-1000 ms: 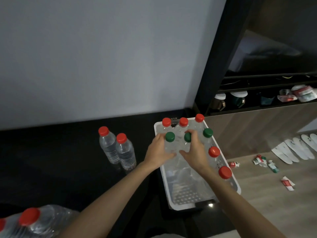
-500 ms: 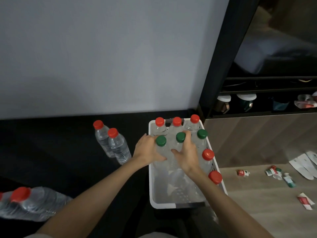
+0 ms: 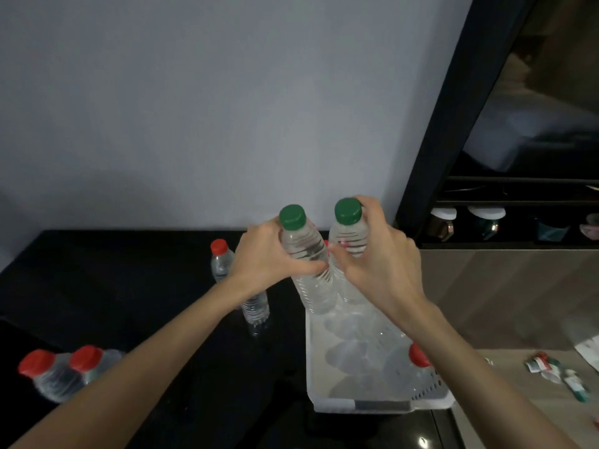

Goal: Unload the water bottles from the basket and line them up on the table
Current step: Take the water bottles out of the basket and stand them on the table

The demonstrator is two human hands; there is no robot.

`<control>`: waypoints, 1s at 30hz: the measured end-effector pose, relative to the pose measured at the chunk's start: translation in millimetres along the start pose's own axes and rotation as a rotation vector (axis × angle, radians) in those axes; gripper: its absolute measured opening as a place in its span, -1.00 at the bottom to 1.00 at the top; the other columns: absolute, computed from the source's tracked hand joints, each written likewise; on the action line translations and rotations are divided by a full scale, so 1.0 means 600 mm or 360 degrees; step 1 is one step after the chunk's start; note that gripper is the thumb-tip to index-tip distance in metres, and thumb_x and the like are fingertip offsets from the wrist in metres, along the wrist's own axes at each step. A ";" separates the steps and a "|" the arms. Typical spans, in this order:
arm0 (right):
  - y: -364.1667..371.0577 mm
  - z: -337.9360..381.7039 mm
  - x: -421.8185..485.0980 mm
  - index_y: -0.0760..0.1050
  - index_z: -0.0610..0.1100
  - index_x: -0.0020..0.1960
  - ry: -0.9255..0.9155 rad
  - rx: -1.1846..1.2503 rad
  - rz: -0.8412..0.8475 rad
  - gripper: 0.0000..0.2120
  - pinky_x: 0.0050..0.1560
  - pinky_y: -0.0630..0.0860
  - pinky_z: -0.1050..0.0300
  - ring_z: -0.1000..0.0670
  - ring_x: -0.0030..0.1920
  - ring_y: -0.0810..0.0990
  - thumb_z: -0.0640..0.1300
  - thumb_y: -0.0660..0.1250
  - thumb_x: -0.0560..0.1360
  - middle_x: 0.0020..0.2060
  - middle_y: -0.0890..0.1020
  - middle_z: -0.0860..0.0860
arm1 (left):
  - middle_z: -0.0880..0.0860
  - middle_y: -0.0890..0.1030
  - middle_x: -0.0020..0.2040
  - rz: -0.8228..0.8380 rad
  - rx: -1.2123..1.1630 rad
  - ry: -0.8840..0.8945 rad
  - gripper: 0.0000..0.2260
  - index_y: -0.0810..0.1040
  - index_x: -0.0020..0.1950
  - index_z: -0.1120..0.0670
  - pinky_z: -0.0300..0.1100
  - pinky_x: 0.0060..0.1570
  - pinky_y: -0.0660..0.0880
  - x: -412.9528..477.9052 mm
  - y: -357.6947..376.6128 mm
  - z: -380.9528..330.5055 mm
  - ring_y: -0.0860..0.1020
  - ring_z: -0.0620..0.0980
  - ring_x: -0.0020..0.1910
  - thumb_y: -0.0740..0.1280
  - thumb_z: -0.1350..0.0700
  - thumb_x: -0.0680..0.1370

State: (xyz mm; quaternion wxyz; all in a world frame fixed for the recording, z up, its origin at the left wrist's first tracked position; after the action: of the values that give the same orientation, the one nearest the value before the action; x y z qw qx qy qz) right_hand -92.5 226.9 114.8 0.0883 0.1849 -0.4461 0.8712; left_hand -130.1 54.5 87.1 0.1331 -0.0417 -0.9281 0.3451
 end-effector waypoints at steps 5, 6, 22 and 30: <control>0.025 0.082 0.012 0.28 0.10 0.26 0.0000 0.0136 0.0040 -0.48 -0.11 0.52 0.02 -0.11 -0.13 0.65 0.05 0.44 0.40 -0.09 0.67 0.10 | -0.14 0.70 -0.17 0.0037 0.0019 0.0049 -0.50 0.60 -0.02 -0.06 -0.07 -0.07 0.61 -0.005 -0.098 0.037 0.65 -0.22 -0.19 0.58 -0.25 0.16; 0.037 0.099 0.011 0.27 0.12 0.25 0.0001 0.0155 0.0059 -0.48 -0.11 0.52 0.02 -0.11 -0.14 0.64 0.06 0.44 0.39 -0.11 0.67 0.10 | -0.14 0.70 -0.17 0.0056 0.0033 0.0053 -0.51 0.61 -0.02 -0.06 -0.07 -0.07 0.61 -0.008 -0.118 0.051 0.65 -0.22 -0.18 0.58 -0.25 0.17; 0.381 0.223 -0.025 0.27 0.03 0.34 0.0153 0.0621 0.0436 -0.38 -0.15 0.39 0.52 0.41 -0.08 0.51 -0.26 0.48 0.41 -0.11 0.53 0.18 | -0.14 0.68 -0.06 0.0303 0.0255 -0.0294 -0.41 0.59 0.07 -0.08 -0.08 0.06 0.59 -0.046 -0.249 0.401 0.64 -0.16 -0.05 0.57 -0.25 0.11; 0.476 0.190 -0.043 0.20 0.21 0.26 0.0300 0.0398 0.0538 -0.41 -0.15 0.58 -0.03 0.07 -0.16 0.62 -0.24 0.40 0.45 -0.15 0.55 0.12 | -0.13 0.65 0.01 0.0390 0.0161 -0.0384 -0.40 0.55 0.18 -0.03 -0.16 0.12 0.55 -0.044 -0.211 0.493 0.61 -0.16 0.02 0.64 -0.05 0.19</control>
State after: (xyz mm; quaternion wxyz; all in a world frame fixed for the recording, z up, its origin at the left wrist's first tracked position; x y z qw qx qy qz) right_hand -132.3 -32.8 -47.6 -0.0412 0.0350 -0.3489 0.9356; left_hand -184.5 -232.2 -51.2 -0.0205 -0.1060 -0.9068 0.4076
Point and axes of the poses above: each hand's wrist, its own x-axis towards the middle knuckle, its own y-axis out of the palm, z = x × y, the point moved 4 cm from there along x, towards the middle knuckle
